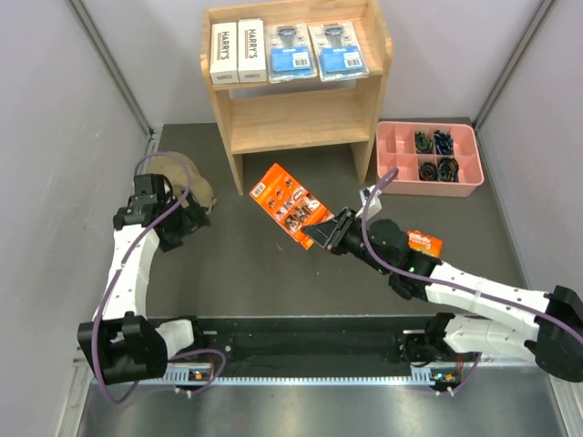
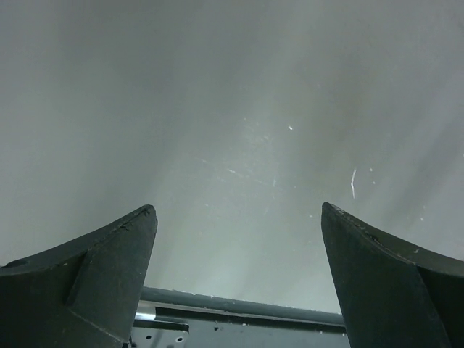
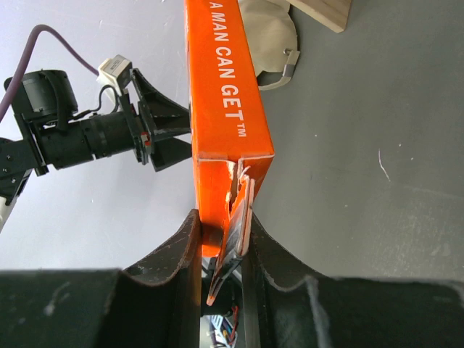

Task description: Place and organize the shaving razors onto the shelf

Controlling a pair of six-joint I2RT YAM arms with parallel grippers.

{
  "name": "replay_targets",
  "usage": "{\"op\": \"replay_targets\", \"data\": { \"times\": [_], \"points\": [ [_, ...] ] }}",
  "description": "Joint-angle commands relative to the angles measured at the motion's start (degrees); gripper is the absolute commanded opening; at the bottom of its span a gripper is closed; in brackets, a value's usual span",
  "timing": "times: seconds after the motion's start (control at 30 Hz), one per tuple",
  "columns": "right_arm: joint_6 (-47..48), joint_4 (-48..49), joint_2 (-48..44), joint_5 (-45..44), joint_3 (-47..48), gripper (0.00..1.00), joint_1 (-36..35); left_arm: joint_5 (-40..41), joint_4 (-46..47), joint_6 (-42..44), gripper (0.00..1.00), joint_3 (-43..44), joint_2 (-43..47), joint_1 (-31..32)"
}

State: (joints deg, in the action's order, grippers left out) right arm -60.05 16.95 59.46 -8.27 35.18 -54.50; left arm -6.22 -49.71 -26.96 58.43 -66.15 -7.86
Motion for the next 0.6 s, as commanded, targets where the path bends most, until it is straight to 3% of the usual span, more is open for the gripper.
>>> {"op": "replay_targets", "data": {
  "times": [0.0,0.33,0.57],
  "points": [
    [0.55,5.28,1.01,1.5,4.2,0.03,0.89,-2.4,1.9,1.03,0.99,-0.25,1.29,-0.14],
    [0.38,7.13,7.94,2.56,10.86,0.03,3.43,-3.62,2.95,2.17,0.99,-1.92,3.39,-0.14],
    [-2.96,13.98,16.46,3.79,15.97,0.02,6.51,-5.47,4.1,2.53,0.99,-3.59,4.71,-0.14]
  ]
}}
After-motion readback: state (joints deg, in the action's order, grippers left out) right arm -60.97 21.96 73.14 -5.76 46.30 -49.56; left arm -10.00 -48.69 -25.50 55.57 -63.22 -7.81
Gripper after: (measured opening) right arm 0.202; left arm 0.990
